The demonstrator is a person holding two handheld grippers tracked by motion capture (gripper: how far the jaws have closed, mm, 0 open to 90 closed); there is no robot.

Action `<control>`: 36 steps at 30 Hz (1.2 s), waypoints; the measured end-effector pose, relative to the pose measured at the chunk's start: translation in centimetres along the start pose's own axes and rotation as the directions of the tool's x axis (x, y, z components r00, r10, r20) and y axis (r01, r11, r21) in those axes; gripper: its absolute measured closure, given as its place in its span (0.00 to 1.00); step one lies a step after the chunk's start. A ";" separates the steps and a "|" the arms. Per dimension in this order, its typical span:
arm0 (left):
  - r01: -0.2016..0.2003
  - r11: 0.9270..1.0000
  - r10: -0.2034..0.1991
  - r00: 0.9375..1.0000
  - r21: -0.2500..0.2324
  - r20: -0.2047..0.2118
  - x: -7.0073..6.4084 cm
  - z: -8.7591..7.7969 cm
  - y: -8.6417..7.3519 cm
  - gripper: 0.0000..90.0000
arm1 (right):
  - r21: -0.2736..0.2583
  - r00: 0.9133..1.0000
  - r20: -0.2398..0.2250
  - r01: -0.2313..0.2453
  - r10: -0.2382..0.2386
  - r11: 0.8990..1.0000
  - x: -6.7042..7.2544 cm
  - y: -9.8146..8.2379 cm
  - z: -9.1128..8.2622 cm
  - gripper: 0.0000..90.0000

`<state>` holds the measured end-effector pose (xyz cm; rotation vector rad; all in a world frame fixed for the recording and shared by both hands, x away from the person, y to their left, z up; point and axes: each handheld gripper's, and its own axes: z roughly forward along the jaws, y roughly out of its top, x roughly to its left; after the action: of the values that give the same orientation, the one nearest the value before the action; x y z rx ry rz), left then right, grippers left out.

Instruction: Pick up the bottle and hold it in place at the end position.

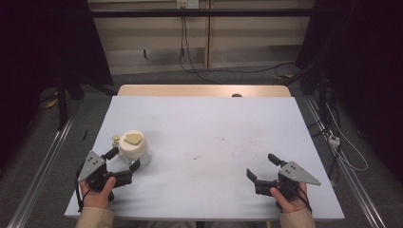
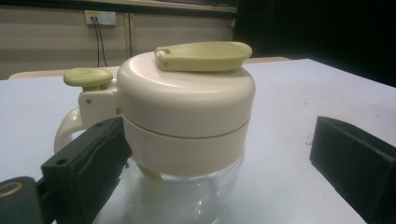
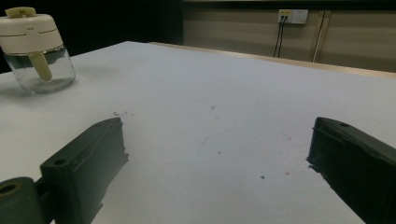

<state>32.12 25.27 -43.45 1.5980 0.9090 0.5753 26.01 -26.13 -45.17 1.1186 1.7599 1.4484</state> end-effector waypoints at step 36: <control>-0.002 0.995 0.011 0.996 0.095 -0.093 0.4 1.6 -0.4 0.04 | -0.007 1.000 -0.007 0.026 -0.026 1.000 0.1 0.2 0.1 0.04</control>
<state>33.48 24.69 -44.20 1.6713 1.0144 0.6236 26.08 -25.99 -44.95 1.0848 1.7662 1.4434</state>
